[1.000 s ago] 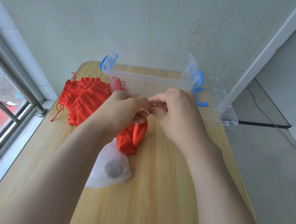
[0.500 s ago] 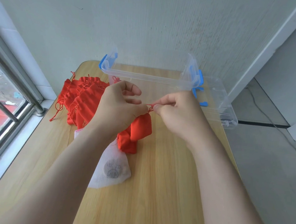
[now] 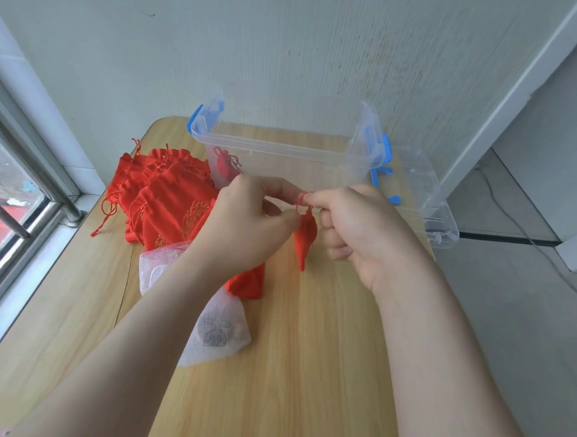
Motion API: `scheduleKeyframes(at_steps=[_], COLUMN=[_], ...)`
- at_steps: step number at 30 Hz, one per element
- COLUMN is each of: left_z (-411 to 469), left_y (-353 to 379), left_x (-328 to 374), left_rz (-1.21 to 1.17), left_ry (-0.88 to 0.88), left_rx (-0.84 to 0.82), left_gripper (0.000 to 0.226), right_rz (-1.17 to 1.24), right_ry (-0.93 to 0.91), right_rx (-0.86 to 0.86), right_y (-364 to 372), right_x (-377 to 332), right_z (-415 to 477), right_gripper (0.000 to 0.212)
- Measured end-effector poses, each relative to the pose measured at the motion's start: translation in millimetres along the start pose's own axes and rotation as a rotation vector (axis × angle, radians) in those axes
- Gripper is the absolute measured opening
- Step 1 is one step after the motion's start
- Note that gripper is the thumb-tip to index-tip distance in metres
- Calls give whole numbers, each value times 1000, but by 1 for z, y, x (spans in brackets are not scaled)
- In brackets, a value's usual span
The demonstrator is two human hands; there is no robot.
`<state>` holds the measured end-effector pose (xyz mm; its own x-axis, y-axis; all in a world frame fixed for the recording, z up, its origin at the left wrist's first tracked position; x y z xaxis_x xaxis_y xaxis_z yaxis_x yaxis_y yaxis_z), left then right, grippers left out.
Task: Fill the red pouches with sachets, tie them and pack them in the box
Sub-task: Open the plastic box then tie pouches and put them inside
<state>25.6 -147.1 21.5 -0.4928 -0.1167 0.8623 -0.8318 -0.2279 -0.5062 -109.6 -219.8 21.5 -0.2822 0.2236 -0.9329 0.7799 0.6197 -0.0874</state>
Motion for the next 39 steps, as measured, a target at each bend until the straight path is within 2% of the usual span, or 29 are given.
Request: scheduleKeyframes(at_steps=[3,7,12,15,18,23,29,32,34,36,39], left_z=[-1,-2,-1,-1,-1,-1,1,2,3,3,2], left_y=[4,-2,-1,1,3,-5,4,4,2,-2,-8], left_x=[0,2,-3,0,-1,-3,-2,-3,-6,-10,-16], left_rz=[-22,-44,-187,-142,-125,-127,-341,-240,-176,-100,3], left_ry=[-15,-65,-173,-125,-90,-112,-206,-202,-210,-219,-236], left_rx=[-42,3,-52,-47,-49,5,-89,-80,-38,8,56], left_gripper=[9,24,36,25,14,19,35,37,36,40,42], right_rz=[-13,-52,-68,-29,-11,-65,-123,-149,-146,-177,-358], right_ry=[4,-6,-43,-45,-44,-34,-50,-70,-57,-38,-54], right_rx=[19,51,53,29,16,36,-11,-33,-21,24,139], right_y=[-1,-3,-3,-1,1,0,4,7,7,3,-6], right_x=[3,4,2,0,-2,-1,-3,-4,-2,-1,-1], right_z=[3,4,2,2,1,3,2,0,0,1,0], right_gripper=[32,25,24,28,16,33,18,9,16,20,20])
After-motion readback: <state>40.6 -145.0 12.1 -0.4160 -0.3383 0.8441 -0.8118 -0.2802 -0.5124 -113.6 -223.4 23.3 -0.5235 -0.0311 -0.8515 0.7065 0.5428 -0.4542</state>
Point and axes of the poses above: each hand's wrist, its own z-axis towards the middle knuckle, its own y-axis out of the palm, x = y × z, the point moved 5 cm from there along z, towards the middle knuckle, and after that the axes turned 9 degrees about -x, right-handed, at the moved point
